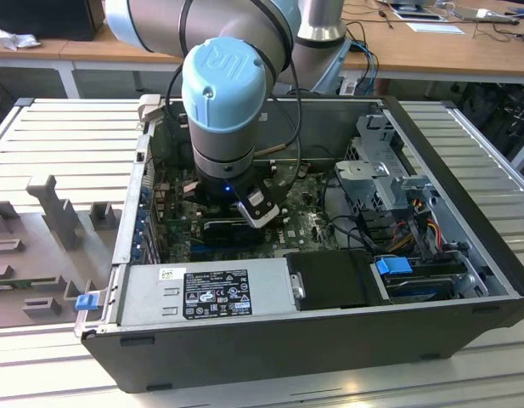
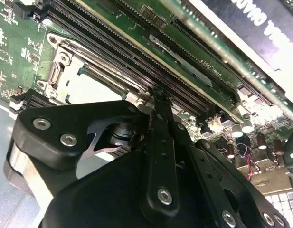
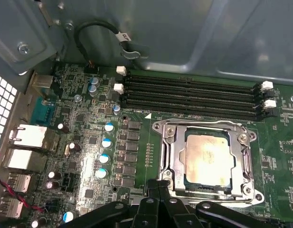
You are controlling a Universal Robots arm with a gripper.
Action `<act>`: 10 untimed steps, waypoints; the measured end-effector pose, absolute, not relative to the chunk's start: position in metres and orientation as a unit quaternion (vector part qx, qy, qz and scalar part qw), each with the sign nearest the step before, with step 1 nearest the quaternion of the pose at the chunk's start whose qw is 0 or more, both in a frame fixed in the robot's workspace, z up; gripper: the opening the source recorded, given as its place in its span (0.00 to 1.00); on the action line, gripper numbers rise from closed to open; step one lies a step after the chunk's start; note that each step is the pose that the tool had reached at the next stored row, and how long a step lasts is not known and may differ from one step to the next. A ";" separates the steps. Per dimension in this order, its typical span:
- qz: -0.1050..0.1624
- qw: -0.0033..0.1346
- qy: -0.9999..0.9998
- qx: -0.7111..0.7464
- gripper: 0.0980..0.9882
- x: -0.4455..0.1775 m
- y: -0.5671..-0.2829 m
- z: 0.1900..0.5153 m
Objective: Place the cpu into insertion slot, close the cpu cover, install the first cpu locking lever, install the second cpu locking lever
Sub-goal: 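Install the second cpu locking lever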
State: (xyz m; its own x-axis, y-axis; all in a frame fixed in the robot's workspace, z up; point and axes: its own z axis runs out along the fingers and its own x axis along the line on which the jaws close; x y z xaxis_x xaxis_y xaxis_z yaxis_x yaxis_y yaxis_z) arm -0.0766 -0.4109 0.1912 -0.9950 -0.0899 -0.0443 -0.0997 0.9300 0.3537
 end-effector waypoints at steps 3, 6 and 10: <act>0.181 0.014 0.982 -0.048 0.01 -0.077 -0.411 0.196; 0.181 0.014 0.982 -0.048 0.01 -0.077 -0.411 0.204; 0.181 0.014 0.982 -0.048 0.01 -0.077 -0.411 0.216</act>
State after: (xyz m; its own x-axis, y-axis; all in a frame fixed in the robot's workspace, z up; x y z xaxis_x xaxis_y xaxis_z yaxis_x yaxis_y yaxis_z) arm -0.0770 -0.4108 0.2164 -0.9950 -0.0898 -0.0440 -0.0996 0.9302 0.3534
